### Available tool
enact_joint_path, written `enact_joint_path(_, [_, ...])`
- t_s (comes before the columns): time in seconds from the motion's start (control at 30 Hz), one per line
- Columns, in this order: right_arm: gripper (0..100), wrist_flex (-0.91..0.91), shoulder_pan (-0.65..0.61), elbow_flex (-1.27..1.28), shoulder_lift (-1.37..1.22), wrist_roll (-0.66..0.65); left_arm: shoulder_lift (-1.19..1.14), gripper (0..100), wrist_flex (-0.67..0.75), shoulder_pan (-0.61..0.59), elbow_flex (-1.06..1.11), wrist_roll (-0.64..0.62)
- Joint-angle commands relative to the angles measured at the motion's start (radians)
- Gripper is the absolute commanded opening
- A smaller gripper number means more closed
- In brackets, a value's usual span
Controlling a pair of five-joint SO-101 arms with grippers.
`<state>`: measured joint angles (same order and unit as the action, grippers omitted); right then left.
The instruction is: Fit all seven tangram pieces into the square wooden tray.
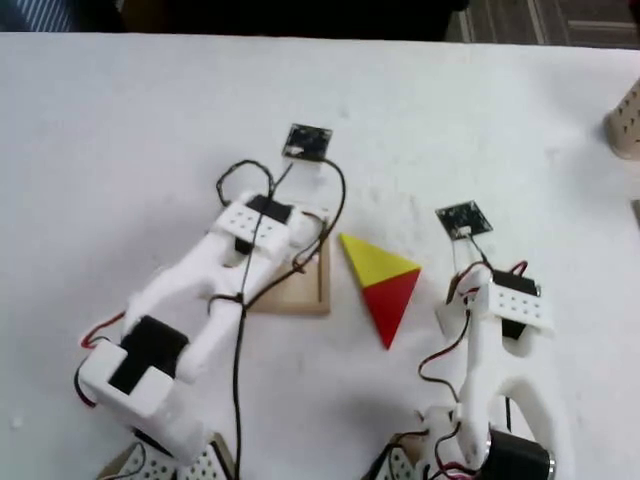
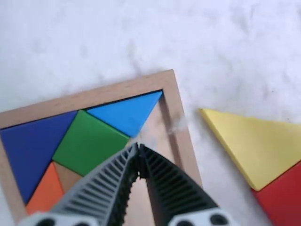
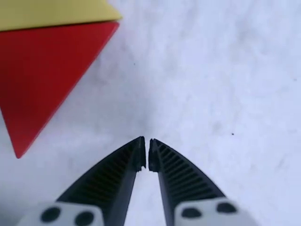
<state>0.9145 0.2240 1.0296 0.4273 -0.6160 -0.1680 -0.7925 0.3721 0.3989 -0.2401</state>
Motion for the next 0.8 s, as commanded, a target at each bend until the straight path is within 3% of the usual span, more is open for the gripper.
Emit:
enact_joint_path(0.0, [1.8, -0.012, 0.01, -0.003, 0.028, -0.014, 0.038, 2, -0.012, -0.013, -0.057, 0.006])
enact_joint_path(0.23, [1.8, -0.013, 0.01, -0.002, 0.028, -0.014, 0.237, 2, -0.044, -0.114, 0.034, 0.008])
enact_joint_path(0.4, [1.9, -0.013, 0.01, -0.002, 0.027, -0.012, 0.346, 2, -0.043, -0.249, 0.141, 0.008])
enact_joint_path(0.6, [2.0, -0.027, 0.01, 0.0, 0.027, -0.006, 0.354, 2, -0.021, -0.47, 0.203, 0.008])
enact_joint_path(0.77, [1.9, -0.027, -0.013, 0.002, 0.027, -0.011, 0.303, 2, 0.081, -0.567, 0.261, 0.037])
